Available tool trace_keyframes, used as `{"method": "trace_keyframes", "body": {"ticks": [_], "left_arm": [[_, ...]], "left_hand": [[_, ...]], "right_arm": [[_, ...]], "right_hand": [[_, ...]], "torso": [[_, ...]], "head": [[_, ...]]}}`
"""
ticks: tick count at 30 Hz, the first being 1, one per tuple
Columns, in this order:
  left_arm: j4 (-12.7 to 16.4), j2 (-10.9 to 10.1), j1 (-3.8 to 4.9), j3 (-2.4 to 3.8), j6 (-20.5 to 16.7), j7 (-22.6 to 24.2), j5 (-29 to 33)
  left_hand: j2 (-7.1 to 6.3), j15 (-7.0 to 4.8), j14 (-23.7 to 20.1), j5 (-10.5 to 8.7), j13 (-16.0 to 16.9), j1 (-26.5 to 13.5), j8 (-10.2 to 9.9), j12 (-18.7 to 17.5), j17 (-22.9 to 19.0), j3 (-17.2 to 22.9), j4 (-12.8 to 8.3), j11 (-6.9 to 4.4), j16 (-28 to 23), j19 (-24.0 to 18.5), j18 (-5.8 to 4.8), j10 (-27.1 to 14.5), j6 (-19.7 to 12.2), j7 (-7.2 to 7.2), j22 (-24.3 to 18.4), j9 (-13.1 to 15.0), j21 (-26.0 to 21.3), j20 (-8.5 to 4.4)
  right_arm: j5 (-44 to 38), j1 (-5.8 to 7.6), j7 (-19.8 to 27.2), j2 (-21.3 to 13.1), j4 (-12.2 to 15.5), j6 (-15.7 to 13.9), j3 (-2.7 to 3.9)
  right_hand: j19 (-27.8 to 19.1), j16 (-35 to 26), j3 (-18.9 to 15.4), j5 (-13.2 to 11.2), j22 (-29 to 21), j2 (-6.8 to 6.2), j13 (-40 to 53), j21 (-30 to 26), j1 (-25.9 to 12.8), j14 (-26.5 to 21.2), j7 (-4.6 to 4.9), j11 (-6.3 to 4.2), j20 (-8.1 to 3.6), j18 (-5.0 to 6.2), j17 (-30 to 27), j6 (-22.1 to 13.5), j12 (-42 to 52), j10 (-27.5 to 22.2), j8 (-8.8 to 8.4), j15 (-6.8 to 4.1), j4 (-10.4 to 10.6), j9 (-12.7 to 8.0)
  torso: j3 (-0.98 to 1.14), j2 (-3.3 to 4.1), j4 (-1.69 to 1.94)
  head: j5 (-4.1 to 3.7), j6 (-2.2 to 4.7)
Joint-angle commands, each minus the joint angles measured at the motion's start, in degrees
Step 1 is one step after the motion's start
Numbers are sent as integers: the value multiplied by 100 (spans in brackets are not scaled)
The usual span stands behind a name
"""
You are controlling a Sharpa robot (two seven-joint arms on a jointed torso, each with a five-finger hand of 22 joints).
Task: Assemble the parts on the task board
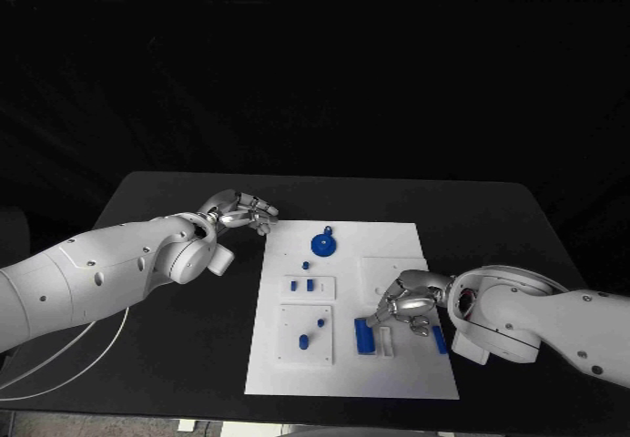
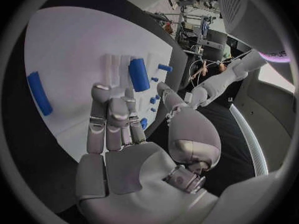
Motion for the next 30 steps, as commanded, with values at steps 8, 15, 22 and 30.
{"method": "trace_keyframes", "body": {"ticks": [8,15,22,30], "left_arm": [[12,6,2,3,78,24,32],[12,9,2,2,90,18,32],[5,2,2,1,90,13,32],[1,2,2,-1,104,15,32]], "left_hand": [[-17,22,28,-27,-9,-51,33,-20,12,8,40,11,-40,-6,69,-43,-52,8,7,-7,-24,39],[-19,22,28,-28,-9,-52,33,-21,17,8,42,11,-44,-6,69,-44,-53,8,9,-8,-25,39],[-20,22,29,-28,-9,-53,32,-22,21,8,45,11,-47,-6,69,-44,-55,9,10,-9,-27,40],[-19,22,31,-29,-9,-52,33,-22,25,8,47,11,-49,-5,70,-45,-56,9,12,-9,-28,39]], "right_arm": [[-1300,-1,716,18,-32,-444,0],[-2080,0,1981,51,-152,-452,0],[-2868,0,2475,162,-162,-513,-2],[-3526,2,2491,199,-58,-379,-248]], "right_hand": [[-50,-65,-165,-29,45,-138,37,-73,469,-36,48,61,-4,165,21,-150,-80,-57,-103,53,-11,-24],[-397,-178,-153,-187,58,-262,70,-224,1530,-281,210,225,21,159,35,-557,-154,-351,-335,208,-50,-163],[-689,-209,1638,-760,118,-694,125,-326,2978,-664,-175,-84,266,165,123,-772,-55,-772,-359,-54,31,-307],[-658,-60,2301,-987,132,-753,221,-203,3202,-718,-437,-157,242,165,247,-831,264,-792,-222,-113,44,-300]], "torso": [[-3,2,3],[-10,1,4],[-5,-1,4],[-2,0,-2]], "head": [[-2,5],[-12,3],[-8,-7],[2,-19]]}}
